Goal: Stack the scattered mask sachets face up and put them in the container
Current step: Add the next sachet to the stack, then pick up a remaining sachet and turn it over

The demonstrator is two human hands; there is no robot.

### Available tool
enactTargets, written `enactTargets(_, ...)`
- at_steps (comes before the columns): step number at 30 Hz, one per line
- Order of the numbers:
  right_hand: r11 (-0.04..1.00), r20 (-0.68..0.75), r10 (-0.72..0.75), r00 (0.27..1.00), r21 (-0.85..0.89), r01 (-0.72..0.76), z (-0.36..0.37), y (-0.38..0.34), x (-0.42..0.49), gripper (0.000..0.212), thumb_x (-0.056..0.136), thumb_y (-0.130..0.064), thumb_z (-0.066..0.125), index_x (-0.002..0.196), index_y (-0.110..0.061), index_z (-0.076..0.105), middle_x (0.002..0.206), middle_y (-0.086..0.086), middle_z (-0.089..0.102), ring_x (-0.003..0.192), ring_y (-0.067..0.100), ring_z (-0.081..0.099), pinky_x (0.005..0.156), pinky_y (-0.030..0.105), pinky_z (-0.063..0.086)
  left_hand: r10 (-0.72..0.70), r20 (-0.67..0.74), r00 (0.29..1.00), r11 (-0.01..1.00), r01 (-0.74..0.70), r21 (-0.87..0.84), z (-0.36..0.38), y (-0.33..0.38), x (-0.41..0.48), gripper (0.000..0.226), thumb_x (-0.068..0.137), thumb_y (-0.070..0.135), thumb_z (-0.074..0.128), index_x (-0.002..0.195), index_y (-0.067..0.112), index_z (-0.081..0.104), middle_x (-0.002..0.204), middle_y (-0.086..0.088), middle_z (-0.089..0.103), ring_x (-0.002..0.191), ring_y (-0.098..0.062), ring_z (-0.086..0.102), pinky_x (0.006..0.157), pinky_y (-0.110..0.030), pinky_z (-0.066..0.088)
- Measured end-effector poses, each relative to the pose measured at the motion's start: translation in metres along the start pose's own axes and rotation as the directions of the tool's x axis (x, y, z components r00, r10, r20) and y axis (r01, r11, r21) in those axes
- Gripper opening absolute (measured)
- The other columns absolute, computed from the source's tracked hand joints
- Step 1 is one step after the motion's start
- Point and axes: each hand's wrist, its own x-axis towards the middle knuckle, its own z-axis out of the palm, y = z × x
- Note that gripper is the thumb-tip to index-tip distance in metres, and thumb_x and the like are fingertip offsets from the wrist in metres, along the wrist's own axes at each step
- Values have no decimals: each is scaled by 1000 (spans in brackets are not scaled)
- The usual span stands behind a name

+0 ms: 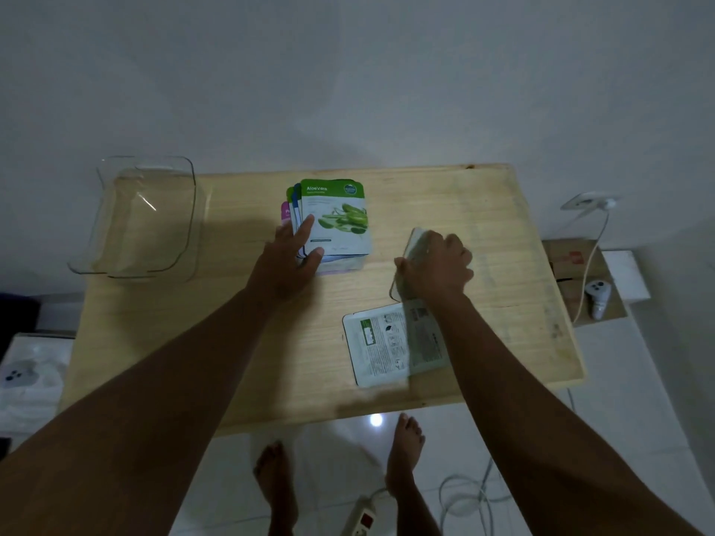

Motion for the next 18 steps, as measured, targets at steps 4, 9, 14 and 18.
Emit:
enactTargets(4,990,-70,-96,993,98,103,-6,0,3,77,76,-55,75,140,-26,44,157,10,27,145,33,23,109,58,34,-11,-6,1000,1000,11,19,3,-1,0,63,90,41,46,147,15,35,153,-21,34,141,-37,34,107,-57,40)
enactTargets(9,989,13,86,996,122,-87,-6,8,1,94,59,-49,89,134,-23,40,140,15,34,130,36,36,103,55,42,-23,13,1000,1000,23,13,4,-2,0,65,90,43,44,148,17,33,154,-20,32,144,-36,29,109,-58,37)
enactTargets(14,897,12,113,994,428,-107,-11,11,9,104,55,-26,96,140,-18,35,136,14,43,121,29,50,97,39,49,-43,9,999,999,43,9,3,-2,1,65,90,43,45,148,17,34,154,-21,33,143,-37,30,109,-59,36)
enactTargets(18,840,-21,132,991,533,-100,-13,13,20,56,74,-10,80,126,-5,60,111,10,72,109,21,66,100,29,49,-54,17,998,998,54,16,3,-1,1,65,90,43,45,148,18,33,154,-19,34,142,-36,33,109,-58,37)
